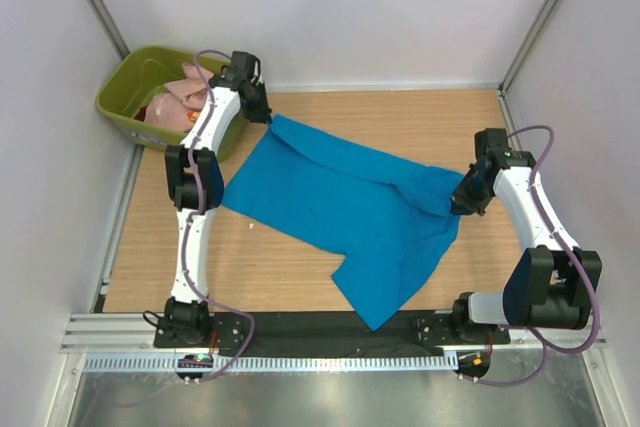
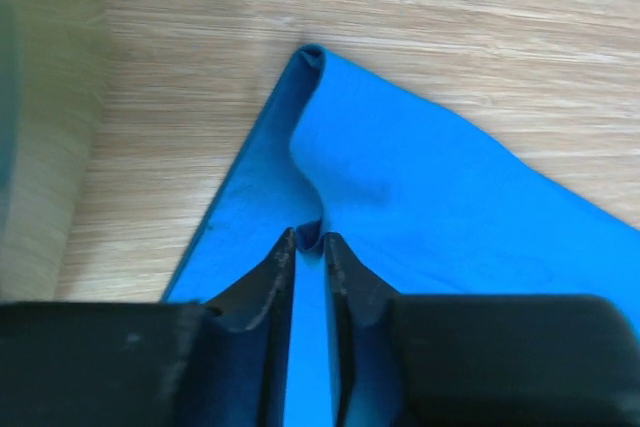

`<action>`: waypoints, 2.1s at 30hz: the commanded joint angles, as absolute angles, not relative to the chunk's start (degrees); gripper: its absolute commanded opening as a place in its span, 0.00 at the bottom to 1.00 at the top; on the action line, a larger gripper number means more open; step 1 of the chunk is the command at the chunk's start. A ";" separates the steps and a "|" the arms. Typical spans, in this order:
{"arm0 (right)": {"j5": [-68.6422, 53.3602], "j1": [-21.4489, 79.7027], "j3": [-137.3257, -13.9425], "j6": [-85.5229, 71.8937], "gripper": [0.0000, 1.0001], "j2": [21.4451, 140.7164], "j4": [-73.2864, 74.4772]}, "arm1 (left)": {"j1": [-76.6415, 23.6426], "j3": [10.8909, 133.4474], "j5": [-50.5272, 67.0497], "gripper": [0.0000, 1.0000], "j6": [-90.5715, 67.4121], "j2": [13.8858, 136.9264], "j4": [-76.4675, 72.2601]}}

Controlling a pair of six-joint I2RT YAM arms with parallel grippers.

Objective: Fold and stack the t-shirts
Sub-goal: Fold the tshirt

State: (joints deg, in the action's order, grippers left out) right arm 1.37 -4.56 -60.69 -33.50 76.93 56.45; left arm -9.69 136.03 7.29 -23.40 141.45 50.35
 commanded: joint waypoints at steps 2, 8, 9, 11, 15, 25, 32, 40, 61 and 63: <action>0.79 -4.13 -61.35 -32.52 0.01 77.52 55.72 | -4.04 132.89 -4.48 0.24 -29.00 150.38 66.36; 0.70 -4.13 -61.87 -31.91 0.01 77.87 55.99 | -4.13 130.61 -6.23 0.39 -29.53 146.88 64.95; 0.79 -4.13 -61.87 -31.90 0.01 77.87 55.99 | -4.22 130.26 -6.68 0.40 -29.53 146.26 64.60; 0.79 -4.13 -61.53 -31.82 0.01 77.87 55.99 | -4.39 129.99 -7.29 0.40 -29.62 145.03 63.99; -1.12 -3.96 -60.91 -31.90 0.01 78.05 55.55 | -5.62 131.74 -7.04 0.39 -29.27 142.65 63.55; -0.62 -3.16 -62.41 -32.52 0.01 77.87 59.15 | -13.00 131.40 -3.96 0.37 -27.25 137.20 60.12; -1.93 -2.55 -54.59 -34.36 0.01 80.24 56.97 | -14.33 132.01 -0.44 0.39 -29.79 137.19 58.71; -2.11 -2.72 -55.45 -33.75 0.08 84.36 55.28 | -15.38 132.89 5.27 0.38 -30.06 138.34 57.75; 7.29 -13.18 -86.48 -27.69 0.29 109.51 46.58 | -16.96 131.22 14.94 0.27 -35.68 142.73 41.57; 7.38 -13.36 -85.96 -27.77 0.34 109.77 46.93 | -16.88 131.31 15.12 0.27 -36.21 143.52 41.40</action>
